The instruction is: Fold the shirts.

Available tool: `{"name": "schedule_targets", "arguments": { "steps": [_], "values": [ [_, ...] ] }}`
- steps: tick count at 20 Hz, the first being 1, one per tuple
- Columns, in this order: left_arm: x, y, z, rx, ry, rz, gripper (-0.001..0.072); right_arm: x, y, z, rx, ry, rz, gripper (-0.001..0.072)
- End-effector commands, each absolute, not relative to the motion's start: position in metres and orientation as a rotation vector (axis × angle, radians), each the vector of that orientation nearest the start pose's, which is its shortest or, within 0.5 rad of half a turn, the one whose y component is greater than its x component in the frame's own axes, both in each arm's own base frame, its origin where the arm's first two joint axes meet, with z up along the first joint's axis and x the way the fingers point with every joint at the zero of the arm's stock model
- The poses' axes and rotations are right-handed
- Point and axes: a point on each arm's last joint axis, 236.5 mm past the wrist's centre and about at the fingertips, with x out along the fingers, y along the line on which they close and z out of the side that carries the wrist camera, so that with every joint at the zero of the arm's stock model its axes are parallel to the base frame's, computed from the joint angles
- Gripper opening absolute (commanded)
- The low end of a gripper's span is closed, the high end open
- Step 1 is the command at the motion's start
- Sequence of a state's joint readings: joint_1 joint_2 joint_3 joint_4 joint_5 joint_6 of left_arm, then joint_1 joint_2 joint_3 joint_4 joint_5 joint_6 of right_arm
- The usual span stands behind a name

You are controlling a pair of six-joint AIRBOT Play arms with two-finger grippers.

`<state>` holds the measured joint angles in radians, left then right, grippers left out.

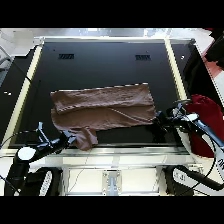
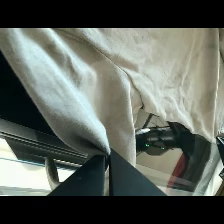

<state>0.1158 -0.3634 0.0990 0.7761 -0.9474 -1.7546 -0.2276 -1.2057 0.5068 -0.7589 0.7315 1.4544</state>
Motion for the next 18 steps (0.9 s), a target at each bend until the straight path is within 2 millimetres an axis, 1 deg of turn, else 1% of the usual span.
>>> {"name": "schedule_targets", "arguments": {
  "steps": [1, 2, 4, 5, 8, 9, 10, 12, 14, 16, 17, 18],
  "values": [
    [0.196, -0.116, -0.056, -1.024, 1.119, -0.089, 0.0016, 0.318, 0.046, -0.109, 0.955, 1.202, -0.085, 0.0011],
    [0.197, -0.117, -0.053, -1.025, 1.117, -0.096, 0.0016, 0.318, 0.050, -0.104, 0.946, 1.200, -0.054, 0.0011],
    [0.201, -0.117, -0.036, -0.996, 1.101, -0.127, 0.0015, 0.314, 0.057, -0.087, 0.915, 1.188, 0.004, 0.0011],
    [0.207, -0.115, -0.023, -0.962, 1.070, -0.141, 0.0015, 0.312, 0.058, -0.075, 0.887, 1.172, 0.030, 0.0011],
    [0.222, -0.104, 0.023, -0.881, 0.956, -0.158, 0.0015, 0.296, 0.065, -0.039, 0.782, 1.138, 0.118, 0.0010],
    [0.226, -0.100, 0.035, -0.870, 0.925, -0.147, 0.0015, 0.292, 0.067, -0.027, 0.758, 1.119, 0.141, 0.0011],
    [0.228, -0.095, 0.043, -0.845, 0.908, -0.135, 0.0014, 0.289, 0.069, -0.016, 0.737, 1.093, 0.160, 0.0011],
    [0.225, -0.086, 0.050, -0.780, 0.924, -0.108, 0.0014, 0.286, 0.068, 0.003, 0.693, 1.035, 0.177, 0.0010],
    [0.218, -0.082, 0.052, -0.743, 0.948, -0.094, 0.0014, 0.281, 0.069, 0.017, 0.657, 1.015, 0.197, 0.0010],
    [0.221, -0.082, 0.062, -0.735, 0.929, -0.103, 0.0014, 0.277, 0.071, 0.028, 0.623, 1.027, 0.224, 0.0010],
    [0.222, -0.078, 0.067, -0.717, 0.915, -0.095, 0.0014, 0.279, 0.068, 0.033, 0.597, 1.022, 0.221, 0.0010],
    [0.225, -0.070, 0.071, -0.682, 0.900, -0.071, 0.0014, 0.282, 0.062, 0.039, 0.568, 1.009, 0.207, 0.0010]
  ]
}}
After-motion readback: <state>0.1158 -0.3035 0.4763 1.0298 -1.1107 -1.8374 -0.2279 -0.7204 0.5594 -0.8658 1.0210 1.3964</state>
